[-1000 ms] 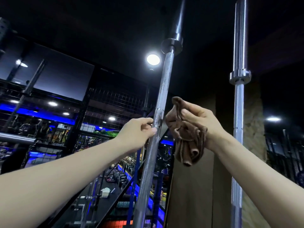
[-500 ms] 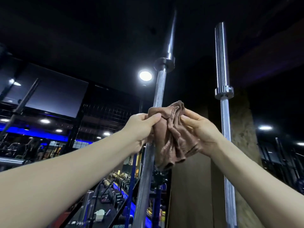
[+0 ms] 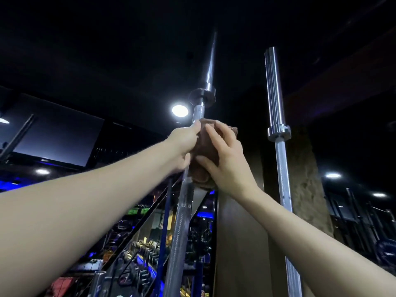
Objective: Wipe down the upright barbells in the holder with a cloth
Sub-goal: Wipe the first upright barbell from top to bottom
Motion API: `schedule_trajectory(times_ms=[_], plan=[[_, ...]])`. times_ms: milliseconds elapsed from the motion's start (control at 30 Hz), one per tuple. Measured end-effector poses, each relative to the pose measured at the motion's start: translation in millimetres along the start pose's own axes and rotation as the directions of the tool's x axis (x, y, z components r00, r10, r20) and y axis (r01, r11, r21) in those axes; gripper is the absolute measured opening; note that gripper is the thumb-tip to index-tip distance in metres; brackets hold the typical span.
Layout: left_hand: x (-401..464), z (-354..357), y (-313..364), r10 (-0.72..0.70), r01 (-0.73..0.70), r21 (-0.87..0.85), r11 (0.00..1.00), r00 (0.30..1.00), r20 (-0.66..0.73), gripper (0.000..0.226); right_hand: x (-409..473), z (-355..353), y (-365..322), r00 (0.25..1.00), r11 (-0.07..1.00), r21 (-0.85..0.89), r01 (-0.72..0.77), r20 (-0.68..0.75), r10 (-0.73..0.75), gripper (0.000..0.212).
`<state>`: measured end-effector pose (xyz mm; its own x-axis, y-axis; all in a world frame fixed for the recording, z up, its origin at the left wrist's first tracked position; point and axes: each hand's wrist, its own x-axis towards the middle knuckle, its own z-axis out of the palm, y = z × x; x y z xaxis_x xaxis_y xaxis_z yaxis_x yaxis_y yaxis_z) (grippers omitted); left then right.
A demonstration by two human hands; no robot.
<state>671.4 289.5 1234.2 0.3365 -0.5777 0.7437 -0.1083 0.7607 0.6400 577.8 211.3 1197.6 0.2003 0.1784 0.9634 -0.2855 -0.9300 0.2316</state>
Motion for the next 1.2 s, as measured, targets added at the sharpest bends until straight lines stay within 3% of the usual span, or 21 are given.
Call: schedule_trajectory(times_ms=[67,167,233,300,367,433,633,800,967,1200], plan=[[2,-11,3,0.042,-0.043,0.026,0.999,0.999,0.030,0.025,13,5,2,0.999,0.999,0.033,-0.008,-0.040,0.009,0.063],[11,-35,-7,0.179,-0.141,0.393,0.909,0.982,-0.062,0.012,37,10,5,0.994,0.998,0.049,-0.034,-0.098,0.038,0.055],[7,-50,-23,0.155,-0.083,0.471,0.878,0.981,-0.115,0.012,50,17,8,0.995,0.998,0.015,-0.057,-0.086,0.058,0.055],[-4,-58,-41,-0.066,0.066,0.388,0.919,0.998,-0.012,0.010,54,29,10,0.997,0.998,-0.016,-0.068,-0.020,0.068,0.056],[-15,-62,-56,-0.236,0.183,0.287,0.940,0.958,0.163,0.006,50,42,9,0.996,0.996,0.001,-0.085,0.024,0.085,0.060],[-18,-63,-66,-0.212,0.147,0.255,0.956,0.945,0.248,0.010,47,51,9,0.996,0.996,0.013,-0.085,0.022,0.085,0.065],[-13,-67,-76,-0.129,0.074,0.232,0.970,0.965,0.230,0.019,84,69,15,0.998,0.983,-0.174,-0.057,-0.002,0.058,0.047],[-10,-73,-80,-0.111,0.053,0.227,0.972,0.961,0.252,0.018,135,66,17,0.991,0.972,-0.192,-0.134,-0.050,0.126,0.040],[-9,-75,-81,-0.103,0.053,0.234,0.971,0.973,0.205,0.015,61,77,2,0.996,0.982,-0.181,-0.054,-0.075,0.041,0.041],[-10,-76,-82,-0.096,0.050,0.215,0.975,0.973,0.211,0.019,111,74,6,0.993,0.958,-0.273,-0.089,-0.101,0.063,0.012]])
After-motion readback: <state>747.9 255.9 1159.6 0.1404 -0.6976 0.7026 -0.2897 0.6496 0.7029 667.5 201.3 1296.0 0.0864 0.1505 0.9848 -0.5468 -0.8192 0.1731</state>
